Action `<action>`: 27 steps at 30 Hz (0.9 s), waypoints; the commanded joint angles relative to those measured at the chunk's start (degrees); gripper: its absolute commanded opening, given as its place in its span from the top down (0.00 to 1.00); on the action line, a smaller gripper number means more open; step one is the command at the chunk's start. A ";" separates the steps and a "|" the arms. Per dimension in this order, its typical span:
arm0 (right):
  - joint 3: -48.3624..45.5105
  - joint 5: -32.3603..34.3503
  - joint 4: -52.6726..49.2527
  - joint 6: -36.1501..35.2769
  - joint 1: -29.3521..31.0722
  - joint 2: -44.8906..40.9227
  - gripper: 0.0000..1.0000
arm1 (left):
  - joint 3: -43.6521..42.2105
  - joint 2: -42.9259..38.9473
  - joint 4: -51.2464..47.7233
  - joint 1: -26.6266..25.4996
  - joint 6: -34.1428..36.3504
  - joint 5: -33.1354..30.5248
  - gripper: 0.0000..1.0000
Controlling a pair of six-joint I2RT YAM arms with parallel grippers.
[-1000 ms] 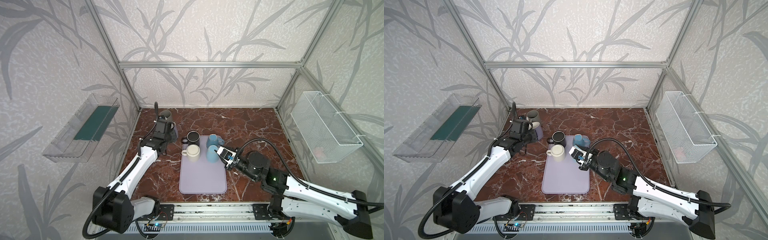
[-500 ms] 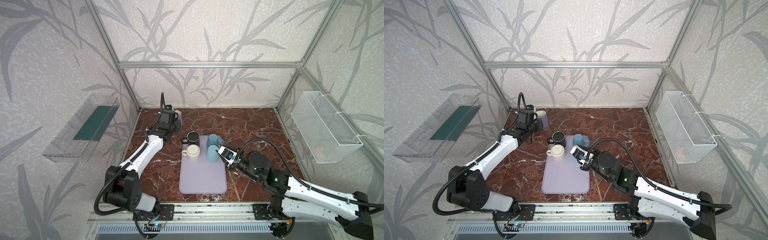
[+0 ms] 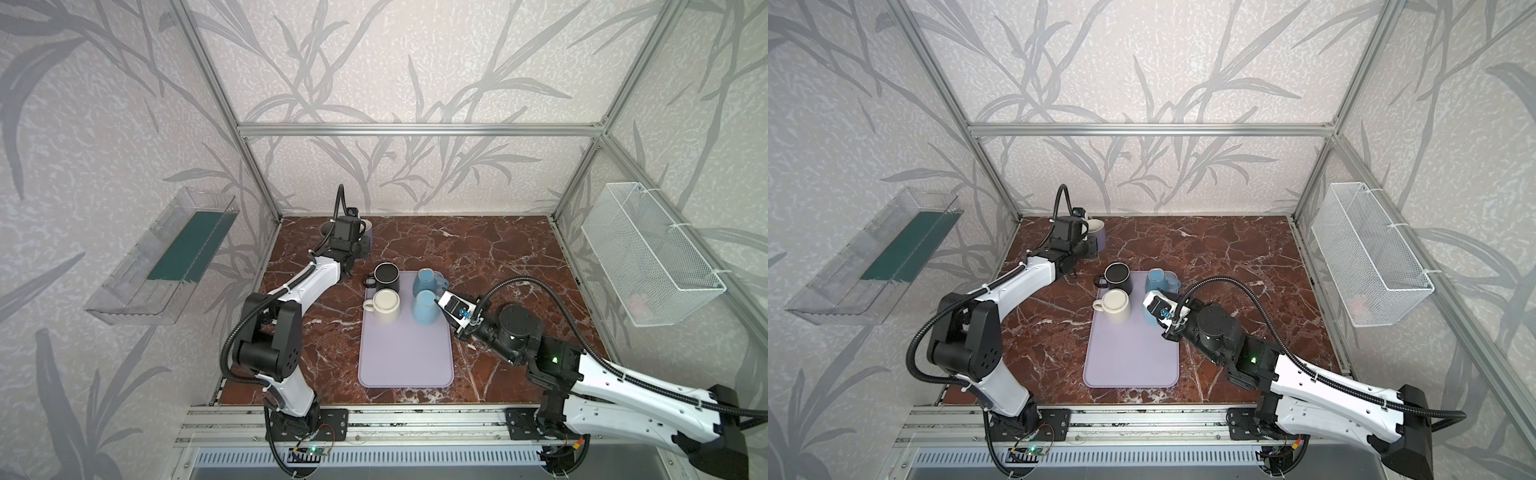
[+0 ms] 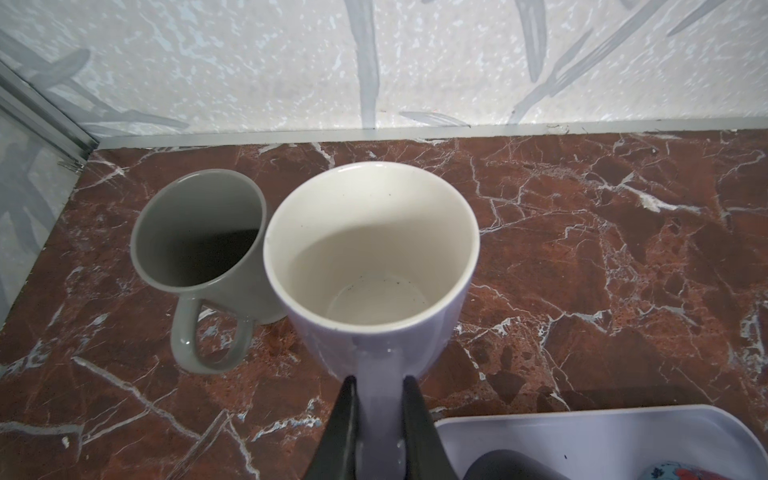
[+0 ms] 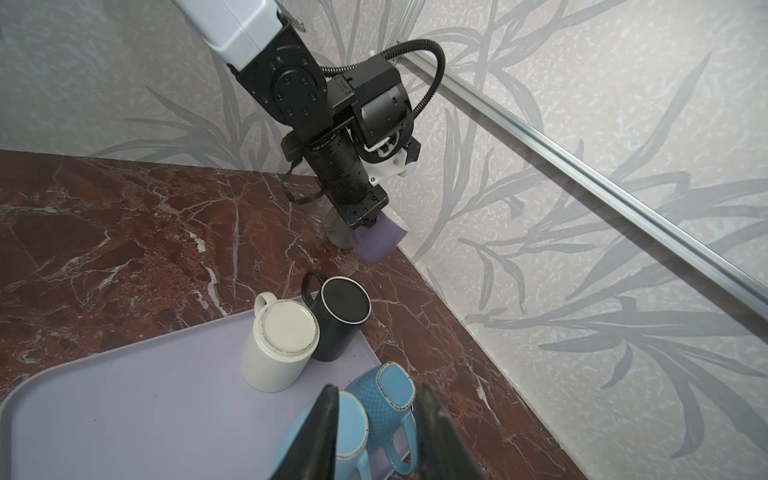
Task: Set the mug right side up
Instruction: 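Carry the lavender mug with the left gripper beyond the tray beside the grey mug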
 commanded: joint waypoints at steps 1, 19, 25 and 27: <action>0.34 1.49 -0.72 0.09 -0.21 -1.00 0.67 | 1.89 0.83 9.18 0.50 2.44 -0.43 1.00; 1.08 3.04 -2.94 -0.36 -0.13 -1.64 0.67 | -0.33 9.39 21.18 0.67 3.62 -2.91 1.00; 1.17 3.08 -3.18 -0.35 -0.13 -1.52 0.67 | 0.59 11.21 20.50 0.75 3.37 -2.71 1.00; 1.17 3.23 -3.16 -0.36 -0.19 -1.66 0.67 | 0.50 11.46 20.86 0.86 3.45 -2.81 1.00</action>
